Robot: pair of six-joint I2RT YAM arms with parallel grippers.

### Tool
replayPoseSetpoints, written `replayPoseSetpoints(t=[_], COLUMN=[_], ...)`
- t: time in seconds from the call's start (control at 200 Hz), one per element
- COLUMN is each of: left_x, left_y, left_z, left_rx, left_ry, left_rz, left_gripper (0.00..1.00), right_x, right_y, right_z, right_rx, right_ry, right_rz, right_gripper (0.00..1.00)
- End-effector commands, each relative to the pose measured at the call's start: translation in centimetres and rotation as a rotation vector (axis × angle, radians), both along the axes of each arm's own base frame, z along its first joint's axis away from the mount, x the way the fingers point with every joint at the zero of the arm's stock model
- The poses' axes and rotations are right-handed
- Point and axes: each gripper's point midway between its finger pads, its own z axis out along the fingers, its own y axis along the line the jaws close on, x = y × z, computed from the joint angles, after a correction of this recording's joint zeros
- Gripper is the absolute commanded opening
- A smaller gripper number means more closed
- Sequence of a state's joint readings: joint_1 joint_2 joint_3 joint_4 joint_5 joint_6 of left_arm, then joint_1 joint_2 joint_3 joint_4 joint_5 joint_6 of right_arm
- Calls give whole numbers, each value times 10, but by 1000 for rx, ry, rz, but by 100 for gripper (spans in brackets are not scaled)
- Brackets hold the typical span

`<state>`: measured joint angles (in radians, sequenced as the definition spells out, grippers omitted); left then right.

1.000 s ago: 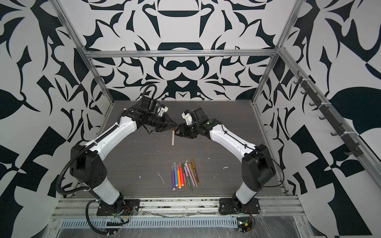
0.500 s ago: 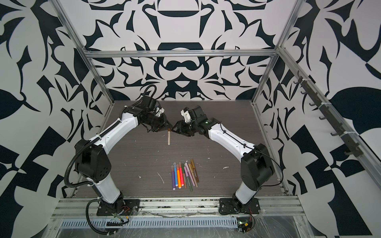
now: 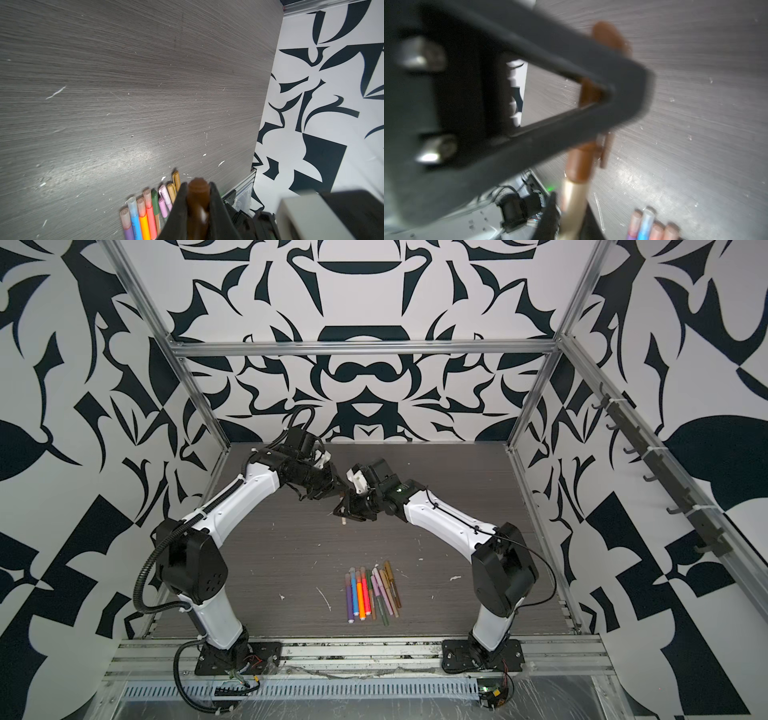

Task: Remove pen caps from pens
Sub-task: Open the pen cap on the pen, then place the pen at the center of the table, then place the pen cap at the center of the table.

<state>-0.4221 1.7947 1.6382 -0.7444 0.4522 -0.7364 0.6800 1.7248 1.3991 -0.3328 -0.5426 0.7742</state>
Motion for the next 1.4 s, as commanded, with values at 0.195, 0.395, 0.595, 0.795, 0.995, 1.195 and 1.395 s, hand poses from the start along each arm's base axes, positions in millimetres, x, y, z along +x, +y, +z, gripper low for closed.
replayPoseSetpoints(t=[0.195,0.395,0.595,0.795,0.995,1.195,1.395], left_x=[67,122,131,174,214,206,131], left_y=[21,44,74,92,113,125,107], left_z=[5,3,-15,-8,3,-3,-56], left_rx=[-10,96,85,17,66,147,398], left_ry=[-71,-117,-104,-150,-211,-222,-136], left_rz=[104,155,245,323,395,392,170], left_gripper=[0,0,0,0,0,0,0], right_x=[-18,-36,-44,-46,-49,-46,-14], right_y=[-4,-8,-17,-18,-26,-60,-138], right_z=[-4,-8,-13,-15,-10,-9,-30], right_rx=[-22,-47,-55,-52,-60,-140,-321], right_ry=[6,12,22,25,-2,-40,-55], right_rz=[5,12,6,13,-11,-107,-275], right_gripper=[0,0,0,0,0,0,0])
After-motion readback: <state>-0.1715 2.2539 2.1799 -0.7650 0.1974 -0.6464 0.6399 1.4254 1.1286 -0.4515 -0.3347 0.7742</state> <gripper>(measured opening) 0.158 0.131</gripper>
